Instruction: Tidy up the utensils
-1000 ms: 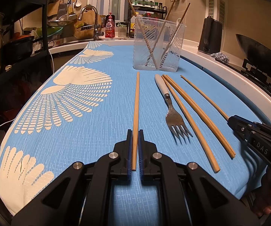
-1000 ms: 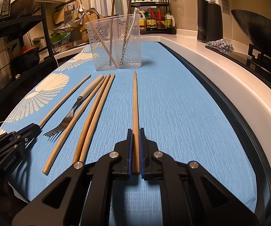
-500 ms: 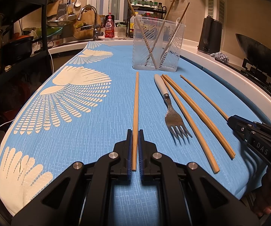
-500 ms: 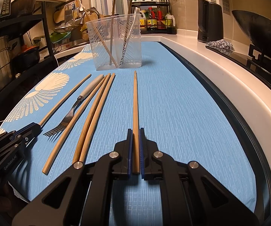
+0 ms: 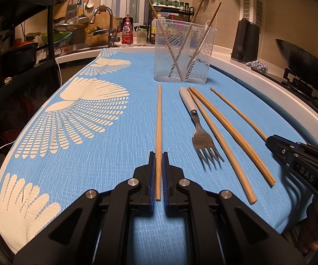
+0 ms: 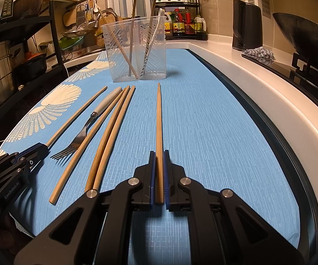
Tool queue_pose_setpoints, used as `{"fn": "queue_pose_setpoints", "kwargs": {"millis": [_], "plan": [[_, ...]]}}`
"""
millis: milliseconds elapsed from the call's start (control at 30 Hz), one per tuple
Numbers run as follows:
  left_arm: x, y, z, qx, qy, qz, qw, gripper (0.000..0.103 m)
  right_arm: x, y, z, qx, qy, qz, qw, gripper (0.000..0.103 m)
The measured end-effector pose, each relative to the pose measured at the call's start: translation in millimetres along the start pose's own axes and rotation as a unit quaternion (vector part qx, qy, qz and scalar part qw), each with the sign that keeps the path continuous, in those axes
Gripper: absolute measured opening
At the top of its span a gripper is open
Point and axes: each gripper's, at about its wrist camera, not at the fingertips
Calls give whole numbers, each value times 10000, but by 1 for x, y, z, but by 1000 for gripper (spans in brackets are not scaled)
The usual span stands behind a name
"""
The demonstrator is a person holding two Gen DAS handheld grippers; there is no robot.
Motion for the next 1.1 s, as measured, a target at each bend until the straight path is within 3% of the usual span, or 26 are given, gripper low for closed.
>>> {"fn": "queue_pose_setpoints", "kwargs": {"millis": [300,1100], "plan": [[2,-3,3,31,-50,-96,9999,6,1,-3,6,-15,44,-81,10000,6],[0,-39,36,529,-99,-338,9980,6,-6,-48,56,665,-135,-149,9976,6]]}}
Point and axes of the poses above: each gripper's, at about its wrist camera, not at the fingertips, and y roughly the way its jaws point, x to its right, z to its top, and after that the axes turned 9 degrees about x, right-handed
